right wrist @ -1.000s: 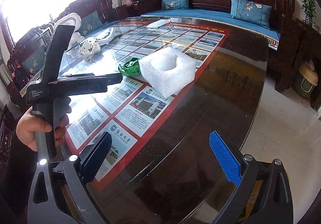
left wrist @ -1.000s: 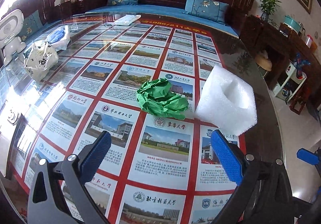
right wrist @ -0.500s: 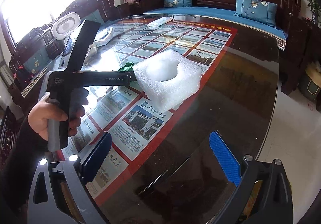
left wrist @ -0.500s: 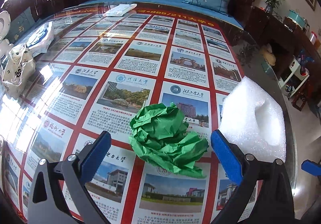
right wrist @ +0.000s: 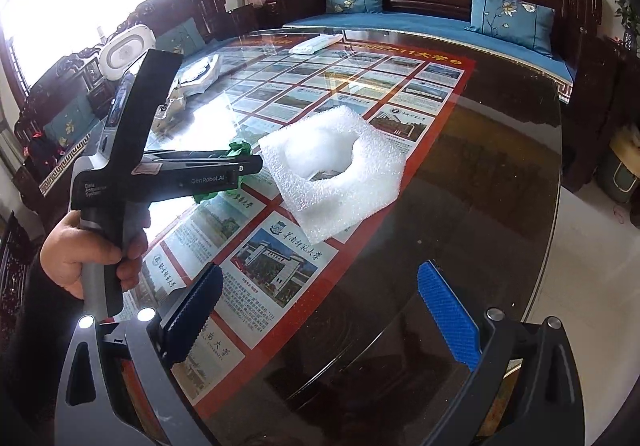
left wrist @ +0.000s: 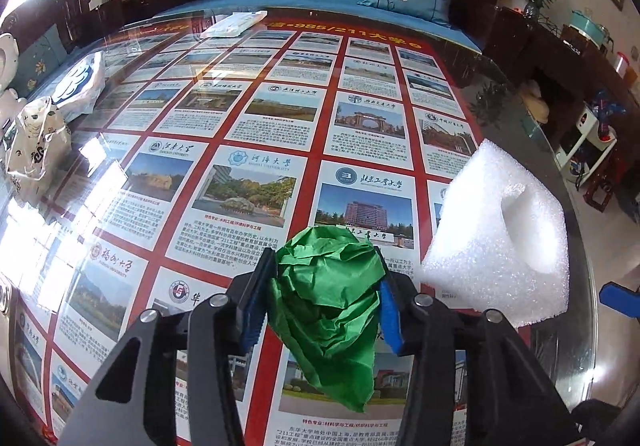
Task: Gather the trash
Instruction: 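Grasp the green crumpled paper with left while right grasps white foam block, then carry the green paper and white foam block over the bucket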
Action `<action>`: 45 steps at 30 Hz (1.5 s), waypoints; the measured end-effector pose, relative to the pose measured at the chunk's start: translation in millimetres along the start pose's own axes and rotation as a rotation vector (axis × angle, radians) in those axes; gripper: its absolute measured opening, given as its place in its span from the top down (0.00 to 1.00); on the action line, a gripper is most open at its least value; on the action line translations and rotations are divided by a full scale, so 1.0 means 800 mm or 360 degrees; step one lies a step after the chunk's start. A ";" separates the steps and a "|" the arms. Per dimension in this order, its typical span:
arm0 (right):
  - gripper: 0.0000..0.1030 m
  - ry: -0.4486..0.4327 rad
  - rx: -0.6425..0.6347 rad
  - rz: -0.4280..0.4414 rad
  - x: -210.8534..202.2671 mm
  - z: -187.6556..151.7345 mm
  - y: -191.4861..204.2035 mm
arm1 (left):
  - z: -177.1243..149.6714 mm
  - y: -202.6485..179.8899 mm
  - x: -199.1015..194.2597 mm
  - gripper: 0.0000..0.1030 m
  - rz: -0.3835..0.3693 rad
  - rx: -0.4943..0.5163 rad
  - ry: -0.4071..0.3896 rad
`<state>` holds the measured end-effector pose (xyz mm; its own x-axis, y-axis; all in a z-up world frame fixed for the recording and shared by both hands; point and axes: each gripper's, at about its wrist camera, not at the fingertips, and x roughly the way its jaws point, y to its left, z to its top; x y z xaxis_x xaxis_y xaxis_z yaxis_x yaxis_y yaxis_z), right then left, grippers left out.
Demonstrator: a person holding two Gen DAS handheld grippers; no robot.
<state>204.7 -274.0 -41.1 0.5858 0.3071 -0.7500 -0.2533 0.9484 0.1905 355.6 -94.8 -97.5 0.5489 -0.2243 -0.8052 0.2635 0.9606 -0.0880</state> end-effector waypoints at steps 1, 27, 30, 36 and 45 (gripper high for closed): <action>0.08 0.0004 0.0002 -0.0007 0.003 0.003 0.000 | -0.002 0.001 -0.002 0.57 -0.0009 -0.0002 -0.0003; 0.34 0.0201 0.0289 -0.0249 0.105 0.091 -0.056 | -0.011 0.003 -0.034 0.57 -0.0150 -0.0027 -0.0106; 0.62 0.0210 0.0267 -0.0163 0.110 0.087 -0.053 | -0.012 0.002 -0.035 0.57 -0.0152 -0.0020 -0.0105; 0.64 0.0141 0.0155 -0.0232 0.085 0.079 -0.041 | -0.016 -0.009 -0.045 0.57 -0.0173 0.0013 -0.0119; 0.64 0.0097 0.0152 -0.0203 0.026 0.032 -0.040 | -0.047 -0.053 -0.073 0.57 -0.0238 0.0108 -0.0104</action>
<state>244.3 -295.7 -46.7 0.5600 0.1815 -0.8083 -0.1039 0.9834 0.1488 282.8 -116.3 -68.7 0.5492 -0.3762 -0.7462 0.3977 0.9030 -0.1625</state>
